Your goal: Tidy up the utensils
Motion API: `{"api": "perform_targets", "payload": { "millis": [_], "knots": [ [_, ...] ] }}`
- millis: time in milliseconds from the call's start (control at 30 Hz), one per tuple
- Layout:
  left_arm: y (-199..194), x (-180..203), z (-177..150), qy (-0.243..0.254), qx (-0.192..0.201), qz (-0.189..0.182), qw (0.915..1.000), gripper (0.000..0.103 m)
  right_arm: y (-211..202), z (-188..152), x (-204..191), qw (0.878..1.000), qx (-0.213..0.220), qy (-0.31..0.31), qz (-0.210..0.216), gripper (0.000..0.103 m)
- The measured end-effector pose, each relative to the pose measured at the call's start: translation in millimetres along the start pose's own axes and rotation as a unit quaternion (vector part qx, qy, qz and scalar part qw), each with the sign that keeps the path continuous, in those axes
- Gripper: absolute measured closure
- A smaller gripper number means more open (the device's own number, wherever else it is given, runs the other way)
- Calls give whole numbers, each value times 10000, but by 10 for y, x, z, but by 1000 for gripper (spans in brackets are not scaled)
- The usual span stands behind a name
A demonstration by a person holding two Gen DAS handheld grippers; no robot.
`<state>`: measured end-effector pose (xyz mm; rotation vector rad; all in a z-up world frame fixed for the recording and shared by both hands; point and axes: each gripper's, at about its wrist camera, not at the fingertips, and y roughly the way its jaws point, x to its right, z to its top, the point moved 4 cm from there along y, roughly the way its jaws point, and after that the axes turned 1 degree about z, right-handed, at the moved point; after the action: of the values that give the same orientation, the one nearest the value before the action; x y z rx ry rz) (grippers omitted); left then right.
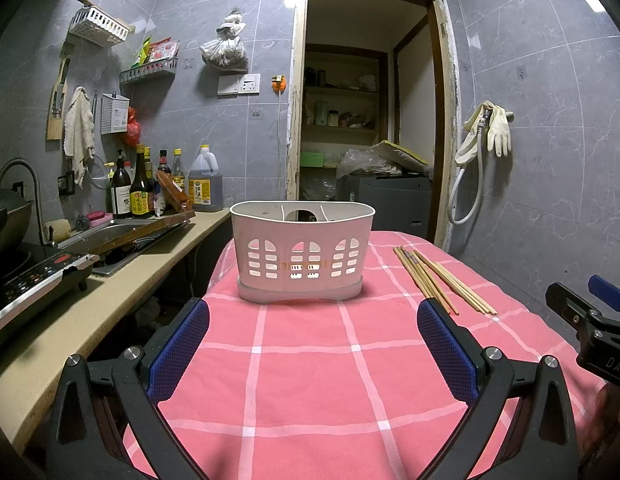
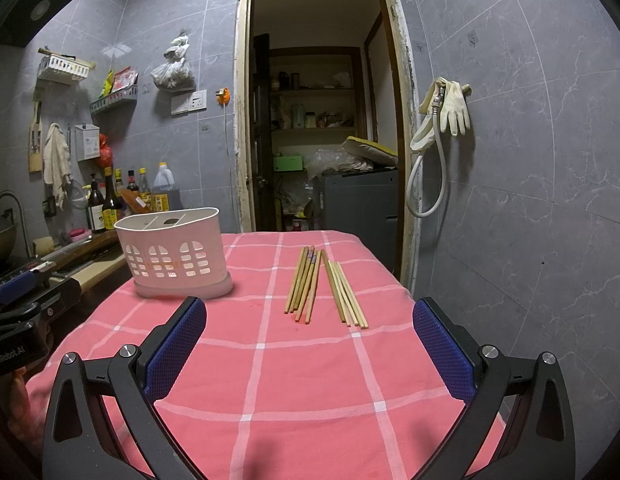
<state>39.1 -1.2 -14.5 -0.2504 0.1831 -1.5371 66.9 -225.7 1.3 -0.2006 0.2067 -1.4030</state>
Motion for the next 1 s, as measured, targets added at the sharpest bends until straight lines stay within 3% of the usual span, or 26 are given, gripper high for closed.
{"api": "perform_targets", "payload": {
  "millis": [1000],
  "knots": [
    [3,19,-30,0,-6,-2,10000,2,-1,2,-18,10000,-6,-2,0,0]
  ]
}}
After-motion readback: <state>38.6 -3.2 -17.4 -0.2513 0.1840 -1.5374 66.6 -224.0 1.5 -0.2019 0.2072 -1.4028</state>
